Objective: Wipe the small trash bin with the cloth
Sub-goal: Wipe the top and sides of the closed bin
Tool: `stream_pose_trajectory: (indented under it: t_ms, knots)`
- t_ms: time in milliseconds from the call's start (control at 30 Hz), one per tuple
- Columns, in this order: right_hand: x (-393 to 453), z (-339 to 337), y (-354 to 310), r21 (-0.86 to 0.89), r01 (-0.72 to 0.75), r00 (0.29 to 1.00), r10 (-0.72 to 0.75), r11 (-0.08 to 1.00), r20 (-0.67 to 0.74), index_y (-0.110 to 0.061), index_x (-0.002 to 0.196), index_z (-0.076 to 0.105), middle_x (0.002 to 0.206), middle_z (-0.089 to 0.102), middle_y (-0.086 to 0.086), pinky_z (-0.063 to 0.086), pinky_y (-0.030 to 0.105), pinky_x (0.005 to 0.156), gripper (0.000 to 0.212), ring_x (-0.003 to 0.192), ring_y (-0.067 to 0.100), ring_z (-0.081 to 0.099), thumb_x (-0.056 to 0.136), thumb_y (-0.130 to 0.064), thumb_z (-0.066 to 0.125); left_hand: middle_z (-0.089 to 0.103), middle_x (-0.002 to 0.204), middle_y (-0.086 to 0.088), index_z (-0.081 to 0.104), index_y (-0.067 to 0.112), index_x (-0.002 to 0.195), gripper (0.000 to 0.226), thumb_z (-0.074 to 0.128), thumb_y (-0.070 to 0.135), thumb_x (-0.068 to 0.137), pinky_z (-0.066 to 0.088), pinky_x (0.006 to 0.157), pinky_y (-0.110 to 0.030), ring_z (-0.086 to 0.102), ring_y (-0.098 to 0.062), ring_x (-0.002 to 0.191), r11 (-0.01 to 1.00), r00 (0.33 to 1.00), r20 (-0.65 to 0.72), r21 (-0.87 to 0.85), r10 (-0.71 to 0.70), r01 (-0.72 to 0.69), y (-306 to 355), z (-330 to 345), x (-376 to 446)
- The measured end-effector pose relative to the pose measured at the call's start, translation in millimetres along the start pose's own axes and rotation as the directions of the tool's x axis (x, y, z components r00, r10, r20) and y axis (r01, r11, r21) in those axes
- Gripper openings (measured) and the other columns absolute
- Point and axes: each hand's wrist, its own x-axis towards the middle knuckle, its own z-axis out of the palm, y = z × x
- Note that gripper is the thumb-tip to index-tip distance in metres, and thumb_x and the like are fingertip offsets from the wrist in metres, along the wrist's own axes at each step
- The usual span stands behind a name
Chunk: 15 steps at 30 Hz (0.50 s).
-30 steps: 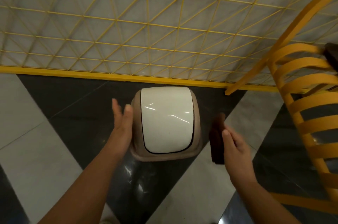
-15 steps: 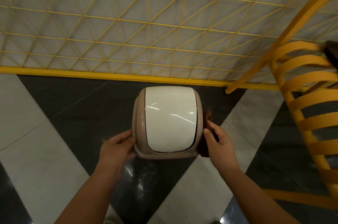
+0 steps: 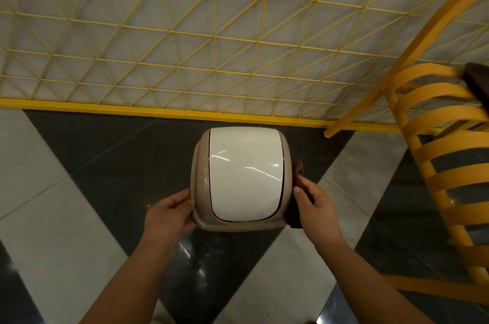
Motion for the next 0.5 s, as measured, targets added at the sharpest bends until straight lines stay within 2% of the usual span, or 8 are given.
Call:
stream_pose_trajectory:
  t_ms: [167,300,400,433,500]
  knots:
    - [1.3,-0.1,-0.9,-0.055,0.024,1.000,-0.024,0.998,0.011,-0.033,0.130,0.053,0.130,0.052,-0.007,0.040,0.043,0.105,0.034,0.118,0.013,0.049,0.098,-0.025,0.045,0.069,0.100,-0.011,0.063,0.006,0.119,0.030,0.059,0.001,0.090,0.053,0.067,-0.033,0.067,-0.021,0.083,1.000,1.000,0.002,-0.022,0.004,-0.004,2.2,2.2,-1.4]
    - [2.0,-0.3,-1.9,-0.084,0.035,0.999,-0.034,0.996,0.008,-0.034,0.128,0.054,0.129,0.053,-0.008,0.041,0.044,0.104,0.033,0.117,0.013,0.050,0.097,-0.025,0.046,0.069,0.104,-0.016,0.063,0.004,0.117,0.028,0.059,0.000,0.090,0.053,0.068,-0.034,0.066,-0.020,0.079,0.999,1.000,-0.003,-0.044,0.012,-0.012,1.3,4.4,-2.1]
    - [1.8,-2.1,-5.5,-0.083,0.031,0.999,-0.030,0.996,0.012,-0.035,0.129,0.053,0.130,0.053,-0.007,0.040,0.044,0.105,0.034,0.116,0.013,0.050,0.097,-0.025,0.046,0.068,0.106,-0.012,0.063,0.011,0.117,0.030,0.062,0.002,0.089,0.054,0.077,-0.036,0.067,-0.022,0.086,1.000,1.000,-0.010,-0.021,0.007,-0.007,-0.9,1.5,-1.8]
    - [0.9,-3.3,-8.0,-0.076,0.029,1.000,-0.029,0.997,0.000,-0.035,0.129,0.052,0.129,0.052,-0.007,0.041,0.044,0.104,0.034,0.115,0.013,0.050,0.097,-0.025,0.046,0.067,0.113,-0.009,0.062,0.016,0.119,0.034,0.064,0.006,0.087,0.053,0.085,-0.038,0.066,-0.024,0.094,0.999,0.999,-0.032,0.036,0.025,-0.024,-1.6,0.3,-2.6]
    - [-3.1,-7.2,-15.0,-0.054,0.047,0.998,-0.049,0.997,-0.048,-0.035,0.130,0.050,0.128,0.051,-0.007,0.044,0.045,0.101,0.035,0.113,0.013,0.051,0.098,-0.025,0.045,0.059,0.127,0.000,0.056,0.023,0.129,0.043,0.066,0.015,0.087,0.044,0.102,-0.040,0.059,-0.024,0.114,0.956,0.983,-0.120,0.276,0.138,-0.101,1.7,-1.2,-7.3]
